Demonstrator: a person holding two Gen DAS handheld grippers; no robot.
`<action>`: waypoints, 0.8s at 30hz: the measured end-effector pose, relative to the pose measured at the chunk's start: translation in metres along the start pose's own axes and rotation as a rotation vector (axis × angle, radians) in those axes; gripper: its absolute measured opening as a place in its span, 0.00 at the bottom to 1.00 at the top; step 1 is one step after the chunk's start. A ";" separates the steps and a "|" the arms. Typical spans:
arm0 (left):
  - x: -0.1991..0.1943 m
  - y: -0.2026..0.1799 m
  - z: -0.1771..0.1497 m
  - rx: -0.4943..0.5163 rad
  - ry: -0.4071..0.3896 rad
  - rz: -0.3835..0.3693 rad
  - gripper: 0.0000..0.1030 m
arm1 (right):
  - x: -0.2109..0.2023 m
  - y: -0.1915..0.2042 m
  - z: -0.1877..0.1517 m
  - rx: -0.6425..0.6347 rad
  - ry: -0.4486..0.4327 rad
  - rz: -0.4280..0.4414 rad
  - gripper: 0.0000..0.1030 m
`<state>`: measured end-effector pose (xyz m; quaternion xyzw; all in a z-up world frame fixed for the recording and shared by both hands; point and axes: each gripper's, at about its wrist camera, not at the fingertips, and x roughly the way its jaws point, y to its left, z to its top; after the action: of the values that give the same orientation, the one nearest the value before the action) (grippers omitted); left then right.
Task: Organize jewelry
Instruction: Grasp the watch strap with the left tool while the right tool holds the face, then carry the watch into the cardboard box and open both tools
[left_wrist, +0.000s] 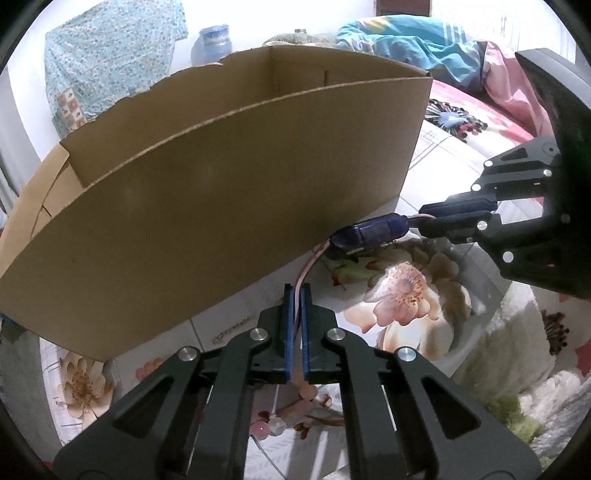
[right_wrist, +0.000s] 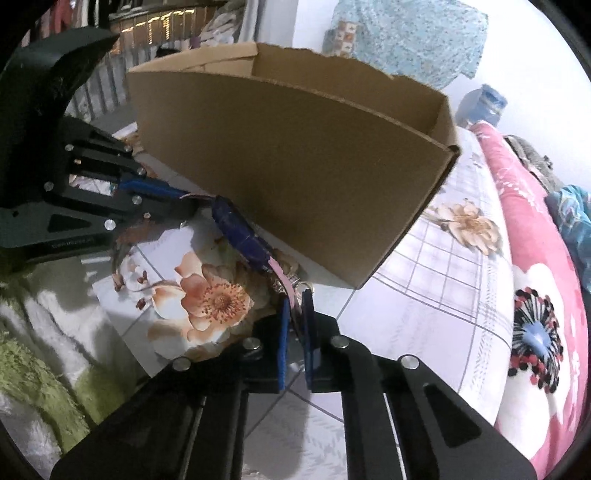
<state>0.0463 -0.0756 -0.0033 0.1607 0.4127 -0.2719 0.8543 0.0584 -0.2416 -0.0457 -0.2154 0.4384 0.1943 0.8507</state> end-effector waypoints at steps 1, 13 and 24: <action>-0.002 -0.001 0.001 0.000 -0.005 -0.002 0.03 | -0.003 0.000 0.000 0.014 -0.006 -0.004 0.06; -0.061 -0.010 0.011 0.026 -0.155 -0.007 0.02 | -0.065 0.014 0.012 0.041 -0.129 -0.101 0.05; -0.122 0.015 0.042 0.056 -0.309 0.084 0.02 | -0.106 0.025 0.073 -0.028 -0.251 -0.171 0.05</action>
<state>0.0192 -0.0439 0.1195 0.1579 0.2614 -0.2691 0.9134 0.0365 -0.1970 0.0752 -0.2376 0.3058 0.1526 0.9093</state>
